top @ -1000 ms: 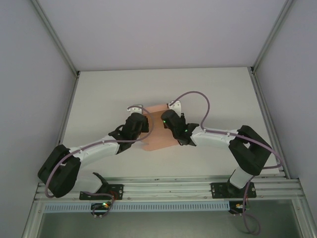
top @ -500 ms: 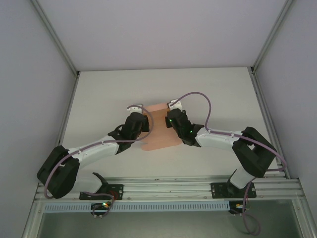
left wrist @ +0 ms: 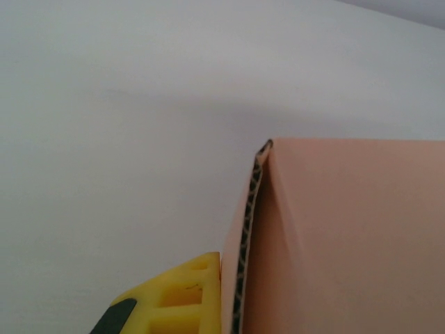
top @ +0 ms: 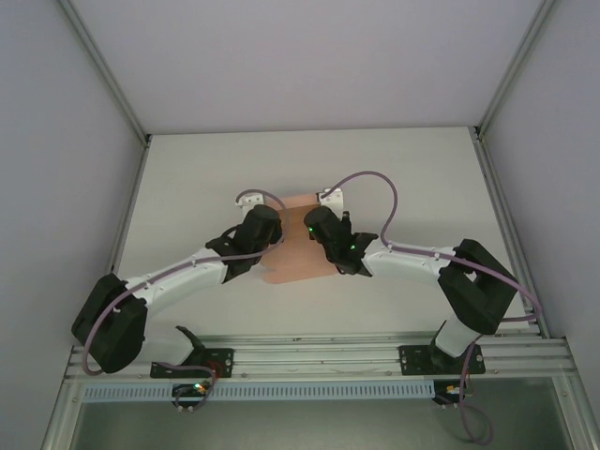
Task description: Assemble paper box
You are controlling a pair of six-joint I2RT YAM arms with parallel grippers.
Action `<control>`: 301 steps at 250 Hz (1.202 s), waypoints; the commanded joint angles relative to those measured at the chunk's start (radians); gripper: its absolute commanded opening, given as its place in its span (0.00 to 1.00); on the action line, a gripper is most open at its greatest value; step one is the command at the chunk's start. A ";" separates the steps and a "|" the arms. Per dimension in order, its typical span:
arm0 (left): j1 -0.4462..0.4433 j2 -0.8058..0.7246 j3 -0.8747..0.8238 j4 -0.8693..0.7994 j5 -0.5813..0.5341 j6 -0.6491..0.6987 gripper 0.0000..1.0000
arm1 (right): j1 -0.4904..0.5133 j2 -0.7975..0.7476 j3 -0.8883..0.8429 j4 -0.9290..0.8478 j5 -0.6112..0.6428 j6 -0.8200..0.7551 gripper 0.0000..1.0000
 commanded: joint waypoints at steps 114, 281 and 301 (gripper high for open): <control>0.043 0.041 0.032 0.075 0.090 0.183 0.00 | -0.079 -0.051 -0.065 0.204 -0.443 -0.263 0.82; 0.247 0.261 0.531 -0.662 0.768 0.988 0.00 | -0.200 -0.830 -0.309 -0.434 -0.388 -0.023 1.00; 0.231 0.334 0.618 -0.782 0.723 1.097 0.00 | -0.257 -0.893 -0.337 -0.508 -0.397 -0.004 1.00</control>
